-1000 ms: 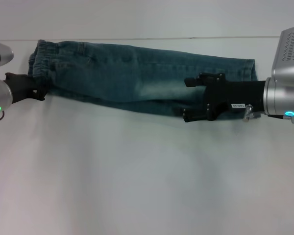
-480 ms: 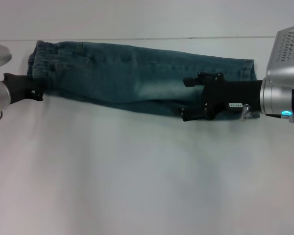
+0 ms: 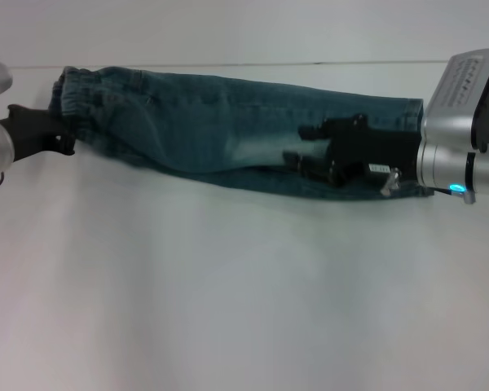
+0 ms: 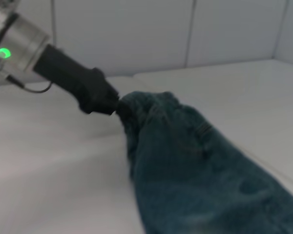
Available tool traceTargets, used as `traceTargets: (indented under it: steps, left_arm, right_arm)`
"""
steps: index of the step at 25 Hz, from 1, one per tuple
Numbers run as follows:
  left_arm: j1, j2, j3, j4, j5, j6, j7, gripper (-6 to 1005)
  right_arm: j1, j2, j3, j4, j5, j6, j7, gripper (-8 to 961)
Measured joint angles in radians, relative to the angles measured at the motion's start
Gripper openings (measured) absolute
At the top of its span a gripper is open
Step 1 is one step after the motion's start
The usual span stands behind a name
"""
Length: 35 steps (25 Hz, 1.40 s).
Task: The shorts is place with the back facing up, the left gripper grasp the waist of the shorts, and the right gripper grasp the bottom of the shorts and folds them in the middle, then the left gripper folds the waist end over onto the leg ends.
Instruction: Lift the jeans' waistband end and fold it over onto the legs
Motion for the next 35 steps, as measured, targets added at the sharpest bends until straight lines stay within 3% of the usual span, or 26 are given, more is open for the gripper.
traceTargets:
  steps: [8,17,26,35]
  left_arm:
    - [-0.014,0.001,0.015,0.100,0.002,0.135,-0.026,32]
    - [-0.037,0.006,0.120,0.275,0.006,0.257,-0.129,47]
    - [-0.105,0.001,0.190,0.441,0.124,0.371,-0.272,62]
    - [-0.204,-0.001,0.250,0.489,0.195,0.420,-0.338,77]
  right_arm:
    - [0.013,0.010,-0.001,0.171,0.357,0.097,-0.255,389]
    - [0.120,0.027,0.000,0.419,0.748,0.202,-0.579,21]
    - [0.163,0.031,0.018,0.464,0.816,0.252,-0.586,-1]
    - [0.258,0.031,0.040,0.518,0.812,0.385,-0.604,-1]
